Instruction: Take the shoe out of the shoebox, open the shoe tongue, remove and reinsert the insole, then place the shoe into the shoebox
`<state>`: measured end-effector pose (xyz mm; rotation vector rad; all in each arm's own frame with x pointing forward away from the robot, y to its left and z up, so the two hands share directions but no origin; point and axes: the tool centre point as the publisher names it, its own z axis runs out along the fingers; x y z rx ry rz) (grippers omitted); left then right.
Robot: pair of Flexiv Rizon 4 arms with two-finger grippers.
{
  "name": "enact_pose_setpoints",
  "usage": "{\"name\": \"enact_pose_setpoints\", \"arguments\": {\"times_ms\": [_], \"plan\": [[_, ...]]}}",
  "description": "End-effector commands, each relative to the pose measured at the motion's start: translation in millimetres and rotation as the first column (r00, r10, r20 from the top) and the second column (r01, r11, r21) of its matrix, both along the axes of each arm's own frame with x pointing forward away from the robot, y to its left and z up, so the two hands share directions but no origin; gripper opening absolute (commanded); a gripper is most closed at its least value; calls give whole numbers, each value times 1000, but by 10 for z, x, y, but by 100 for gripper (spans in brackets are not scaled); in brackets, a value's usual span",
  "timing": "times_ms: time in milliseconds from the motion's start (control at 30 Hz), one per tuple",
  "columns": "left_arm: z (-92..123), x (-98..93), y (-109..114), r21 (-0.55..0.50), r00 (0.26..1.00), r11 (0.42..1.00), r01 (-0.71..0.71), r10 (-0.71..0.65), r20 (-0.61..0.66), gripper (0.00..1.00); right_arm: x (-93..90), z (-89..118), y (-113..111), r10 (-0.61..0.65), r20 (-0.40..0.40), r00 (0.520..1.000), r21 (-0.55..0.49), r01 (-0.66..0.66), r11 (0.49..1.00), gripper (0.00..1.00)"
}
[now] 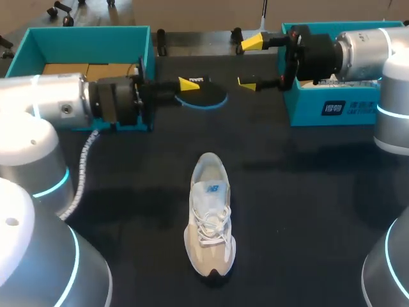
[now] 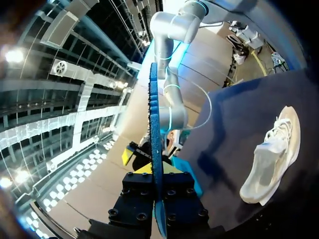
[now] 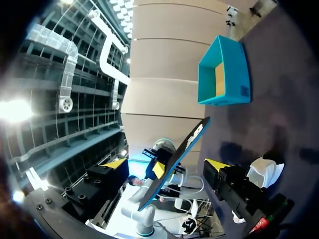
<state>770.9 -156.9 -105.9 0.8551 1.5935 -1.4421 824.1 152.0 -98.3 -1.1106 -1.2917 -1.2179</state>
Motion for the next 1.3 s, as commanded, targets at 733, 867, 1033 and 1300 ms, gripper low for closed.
{"name": "enact_pose_setpoints", "arguments": {"times_ms": [733, 867, 1033, 1300], "plan": [[150, 59, 147, -83, 341, 981, 173, -138, -930, 0, -9, 2, 2, -2, 0, 1000, -1, 2, 1000, 100], [150, 59, 147, -83, 341, 981, 173, -138, -930, 0, -9, 2, 2, -2, 0, 1000, -1, 2, 1000, 100], [112, 55, 134, -92, 296, 983, 161, -137, -945, 0, -9, 2, 2, -2, 0, 1000, -1, 2, 1000, 100], [-3, 74, 142, -172, -98, 978, 117, -161, -982, 0, -9, 2, 2, -2, 0, 1000, -1, 2, 1000, 100]]}}
